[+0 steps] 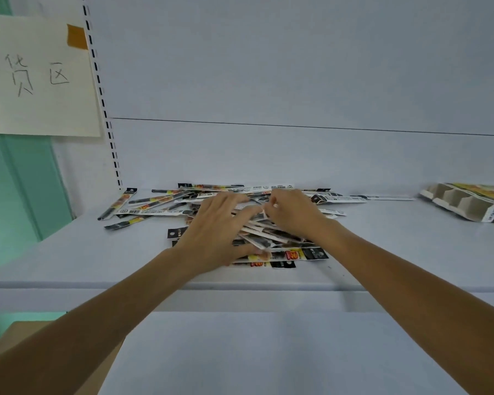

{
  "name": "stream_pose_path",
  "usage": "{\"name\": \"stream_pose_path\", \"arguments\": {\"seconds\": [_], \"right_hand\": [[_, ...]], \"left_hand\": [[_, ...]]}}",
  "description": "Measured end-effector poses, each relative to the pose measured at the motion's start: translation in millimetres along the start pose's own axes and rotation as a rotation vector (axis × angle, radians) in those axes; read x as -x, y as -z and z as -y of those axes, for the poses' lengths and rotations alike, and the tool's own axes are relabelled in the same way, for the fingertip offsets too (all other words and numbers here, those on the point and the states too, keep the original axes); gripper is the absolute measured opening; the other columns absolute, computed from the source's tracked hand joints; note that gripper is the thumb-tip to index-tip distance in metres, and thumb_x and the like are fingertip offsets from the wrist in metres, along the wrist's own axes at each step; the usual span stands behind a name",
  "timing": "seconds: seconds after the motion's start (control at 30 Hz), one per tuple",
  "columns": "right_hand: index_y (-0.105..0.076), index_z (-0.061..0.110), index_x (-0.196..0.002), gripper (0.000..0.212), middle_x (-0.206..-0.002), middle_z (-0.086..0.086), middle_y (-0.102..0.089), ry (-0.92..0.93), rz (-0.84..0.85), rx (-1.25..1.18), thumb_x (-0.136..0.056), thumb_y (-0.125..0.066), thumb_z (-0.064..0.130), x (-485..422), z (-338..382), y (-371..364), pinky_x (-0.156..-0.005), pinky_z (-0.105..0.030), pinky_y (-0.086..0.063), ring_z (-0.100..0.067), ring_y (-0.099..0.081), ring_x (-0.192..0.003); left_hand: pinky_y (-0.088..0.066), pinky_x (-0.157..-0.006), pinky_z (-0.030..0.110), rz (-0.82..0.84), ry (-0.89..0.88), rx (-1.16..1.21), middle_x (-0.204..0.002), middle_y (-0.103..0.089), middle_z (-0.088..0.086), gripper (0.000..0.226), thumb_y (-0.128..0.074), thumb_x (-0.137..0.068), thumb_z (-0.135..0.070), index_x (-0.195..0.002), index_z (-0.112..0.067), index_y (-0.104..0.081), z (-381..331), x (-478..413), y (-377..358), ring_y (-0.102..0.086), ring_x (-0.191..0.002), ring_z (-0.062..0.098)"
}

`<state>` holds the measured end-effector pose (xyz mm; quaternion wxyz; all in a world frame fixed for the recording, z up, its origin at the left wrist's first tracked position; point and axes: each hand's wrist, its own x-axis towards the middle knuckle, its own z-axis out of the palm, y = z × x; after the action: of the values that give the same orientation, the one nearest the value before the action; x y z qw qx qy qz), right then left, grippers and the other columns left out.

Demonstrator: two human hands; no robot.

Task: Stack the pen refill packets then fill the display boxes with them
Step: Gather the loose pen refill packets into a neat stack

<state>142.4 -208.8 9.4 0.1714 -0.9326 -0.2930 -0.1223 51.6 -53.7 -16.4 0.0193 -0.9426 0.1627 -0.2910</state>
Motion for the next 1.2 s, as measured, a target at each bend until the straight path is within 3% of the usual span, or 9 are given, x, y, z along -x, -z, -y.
{"name": "stream_pose_path", "arguments": {"seconds": [0.13,0.27,0.4,0.53,0.73,0.97,1.07,1.13,1.2], "right_hand": [[-0.059,0.005,-0.094,0.020,-0.082,-0.011,-0.065,0.017,-0.058,-0.285,-0.095,-0.043,0.019,-5,3,6,-0.066,-0.038,-0.054,-0.026,-0.066,-0.069],[-0.063,0.011,-0.094,0.022,-0.086,-0.003,-0.066,0.069,-0.074,-0.271,-0.093,-0.050,0.029,-9,-2,8,-0.074,-0.037,-0.052,-0.021,-0.063,-0.081],[-0.061,0.015,-0.105,0.047,-0.103,-0.001,-0.065,0.049,0.091,-0.261,-0.085,-0.052,0.057,-8,-2,8,-0.086,-0.036,-0.050,-0.017,-0.060,-0.096],[-0.048,0.017,-0.131,0.075,-0.131,0.000,-0.052,0.100,0.290,-0.106,-0.075,-0.056,0.067,-4,10,2,-0.088,-0.026,-0.038,-0.016,-0.050,-0.114],[-0.050,0.018,-0.131,0.072,-0.133,0.000,-0.052,0.153,0.397,-0.017,-0.073,-0.066,0.058,-19,18,3,-0.086,-0.025,-0.036,-0.014,-0.050,-0.108],[-0.056,0.019,-0.126,0.048,-0.127,0.006,-0.056,0.125,0.475,-0.173,-0.081,-0.070,0.029,-24,3,14,-0.097,-0.028,-0.036,-0.010,-0.050,-0.109],[-0.056,0.020,-0.126,0.044,-0.117,0.012,-0.054,0.143,0.471,-0.207,-0.084,-0.066,0.014,-20,0,17,-0.094,-0.022,-0.038,-0.005,-0.048,-0.106],[-0.054,0.021,-0.127,0.045,-0.123,0.008,-0.054,0.145,0.488,-0.237,-0.084,-0.066,0.014,-17,-3,20,-0.094,-0.021,-0.037,-0.008,-0.048,-0.113],[-0.051,0.024,-0.129,0.049,-0.127,0.003,-0.053,0.087,0.523,-0.283,-0.083,-0.068,0.025,-13,-6,23,-0.100,-0.026,-0.037,-0.011,-0.047,-0.119]], "left_hand": [[-0.021,-0.110,0.035,0.103,0.094,0.076,-0.143,-0.034,0.000,0.086,-0.063,-0.070,-0.065,-0.140,-0.026,-0.032,-10,-16,-3,-0.026,-0.133,0.020],[-0.025,-0.108,0.034,0.106,0.126,0.182,-0.136,-0.036,-0.004,0.098,-0.064,-0.055,-0.077,-0.132,-0.027,-0.030,-14,-21,-8,-0.030,-0.127,0.017],[-0.024,-0.107,0.030,0.219,0.124,0.357,-0.142,-0.027,-0.008,0.109,-0.064,-0.048,-0.081,-0.137,-0.032,-0.025,13,-6,4,-0.023,-0.130,0.011],[-0.030,-0.104,0.032,0.213,0.260,0.387,-0.143,-0.031,-0.008,0.116,-0.037,-0.041,-0.097,-0.136,-0.031,-0.031,45,11,8,-0.027,-0.130,0.009],[-0.023,-0.108,0.028,0.269,0.079,0.259,-0.140,-0.031,-0.012,0.108,-0.039,-0.052,-0.091,-0.139,-0.029,-0.029,35,23,2,-0.023,-0.130,0.008],[-0.021,-0.113,0.038,0.177,0.174,0.081,-0.139,-0.039,-0.007,0.104,-0.024,-0.056,-0.090,-0.139,-0.028,-0.030,35,17,0,-0.031,-0.130,0.015],[-0.028,-0.104,0.034,0.133,0.187,0.064,-0.129,-0.047,-0.005,0.101,-0.022,-0.056,-0.092,-0.130,-0.025,-0.039,40,15,-1,-0.040,-0.121,0.017],[-0.030,-0.097,0.031,0.114,0.252,0.098,-0.124,-0.047,-0.003,0.105,-0.026,-0.053,-0.095,-0.127,-0.021,-0.038,44,16,-1,-0.042,-0.116,0.017],[-0.027,-0.104,0.034,0.074,0.287,0.092,-0.134,-0.039,0.000,0.111,-0.037,-0.053,-0.091,-0.136,-0.019,-0.030,44,17,-1,-0.036,-0.124,0.020]]}}
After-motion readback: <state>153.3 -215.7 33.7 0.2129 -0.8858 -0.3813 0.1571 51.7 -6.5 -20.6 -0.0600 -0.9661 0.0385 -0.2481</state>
